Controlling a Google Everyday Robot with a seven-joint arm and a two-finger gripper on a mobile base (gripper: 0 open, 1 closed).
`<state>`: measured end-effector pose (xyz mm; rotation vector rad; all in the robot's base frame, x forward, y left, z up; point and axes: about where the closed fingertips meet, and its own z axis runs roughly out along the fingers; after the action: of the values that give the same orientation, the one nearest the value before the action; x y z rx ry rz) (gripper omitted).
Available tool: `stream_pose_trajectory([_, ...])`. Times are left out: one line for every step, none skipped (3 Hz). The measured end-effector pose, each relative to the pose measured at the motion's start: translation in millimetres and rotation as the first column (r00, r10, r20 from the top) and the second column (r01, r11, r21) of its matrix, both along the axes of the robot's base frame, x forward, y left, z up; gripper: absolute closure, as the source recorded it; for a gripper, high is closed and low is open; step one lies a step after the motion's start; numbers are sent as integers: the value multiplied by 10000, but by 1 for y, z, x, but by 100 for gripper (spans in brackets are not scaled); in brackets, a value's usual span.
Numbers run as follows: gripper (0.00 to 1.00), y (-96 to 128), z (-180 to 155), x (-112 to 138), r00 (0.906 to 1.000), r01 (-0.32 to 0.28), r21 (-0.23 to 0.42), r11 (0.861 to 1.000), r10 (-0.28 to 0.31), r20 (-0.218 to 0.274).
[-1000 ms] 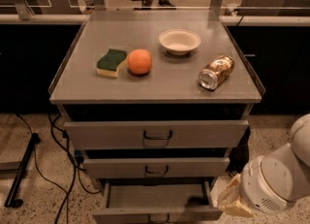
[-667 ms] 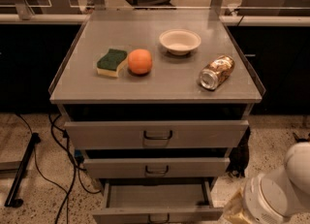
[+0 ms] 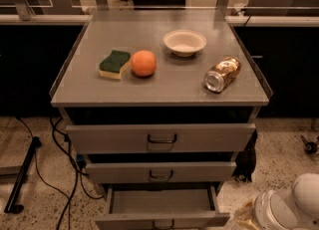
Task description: Close bottom drawer
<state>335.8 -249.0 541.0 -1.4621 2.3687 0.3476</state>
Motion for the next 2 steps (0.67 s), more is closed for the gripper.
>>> stream_pose_trajectory([100,-19,-70,0,9969,490,194,9986,-477,-634])
stream_pose_trajectory([100,-15,-95,-11,9926,570,446,9974,-518,-1094])
